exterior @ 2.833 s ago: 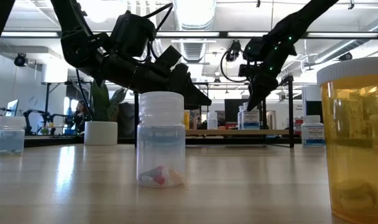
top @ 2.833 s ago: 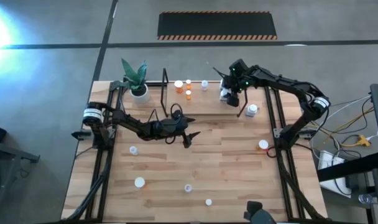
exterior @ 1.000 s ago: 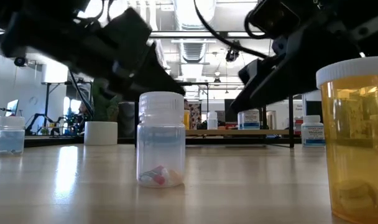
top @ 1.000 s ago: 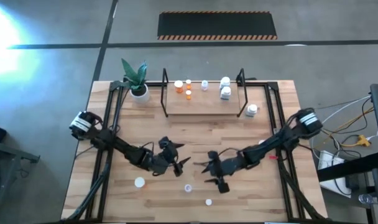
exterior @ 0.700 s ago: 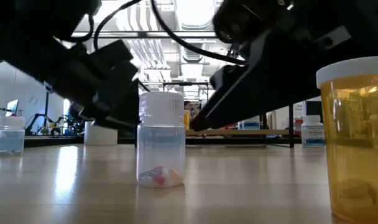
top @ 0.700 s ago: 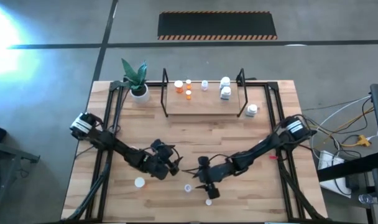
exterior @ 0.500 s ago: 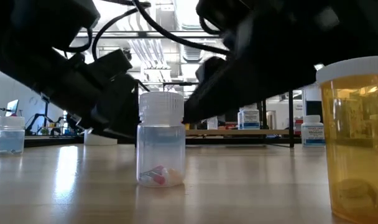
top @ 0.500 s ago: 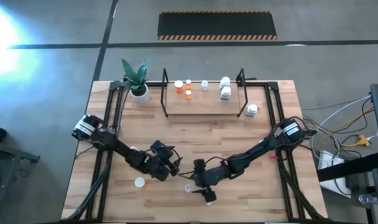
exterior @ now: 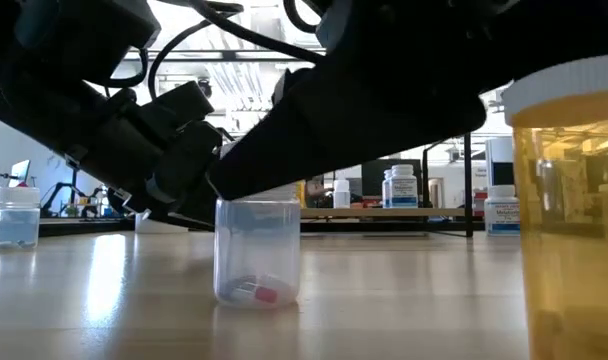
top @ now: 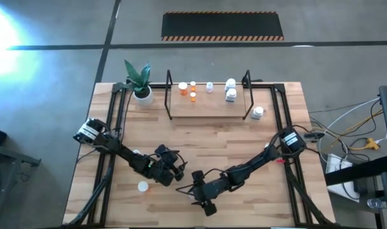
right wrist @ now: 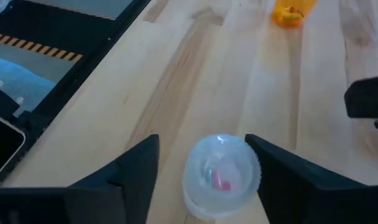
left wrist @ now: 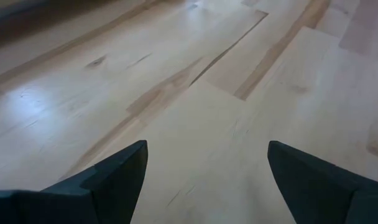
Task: Pick and place medicine bottles onto shelf by color
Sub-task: Put the bottom transparent pill bottle on the shelf aligned with the transparent pill bottle
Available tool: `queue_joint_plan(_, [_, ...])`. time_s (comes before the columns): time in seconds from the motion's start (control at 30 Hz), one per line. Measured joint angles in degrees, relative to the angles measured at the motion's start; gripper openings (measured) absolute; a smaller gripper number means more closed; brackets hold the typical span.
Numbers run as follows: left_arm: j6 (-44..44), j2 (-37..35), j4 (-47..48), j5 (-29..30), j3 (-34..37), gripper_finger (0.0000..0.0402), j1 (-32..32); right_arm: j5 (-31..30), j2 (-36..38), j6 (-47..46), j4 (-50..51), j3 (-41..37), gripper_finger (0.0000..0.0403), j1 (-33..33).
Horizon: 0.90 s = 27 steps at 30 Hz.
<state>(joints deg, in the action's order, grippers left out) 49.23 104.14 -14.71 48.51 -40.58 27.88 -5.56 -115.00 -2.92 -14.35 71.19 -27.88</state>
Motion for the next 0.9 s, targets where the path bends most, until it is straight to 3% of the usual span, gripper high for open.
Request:
queue_joint_plan(0.17, [-0.02,0.00,-0.28,0.00,0.00,0.0315,0.00,-1.05,1.00,0.57,0.68,-0.33,0.0172,-0.02])
queue_joint_plan(0.33, [-0.03,0.00,-0.30,0.00,0.02,0.0315,0.00,-6.26,5.70,2.90,5.98,-1.27,0.0128,-0.02])
queue_joint_plan(0.6, [-0.04,0.00,-0.43,0.00,0.07,0.0315,0.07,-20.16,20.11,5.38,17.94,-7.56,0.0137,1.42])
queue_joint_plan(0.73, [-0.07,0.00,-0.93,0.00,0.07,0.0315,0.04,-21.50,30.87,5.14,19.20,-15.59,0.0135,7.51])
queue_joint_plan(0.9, [-0.07,0.00,-1.47,0.00,0.07,0.0315,0.04,-19.62,41.32,2.37,18.01,-23.93,0.0129,21.66])
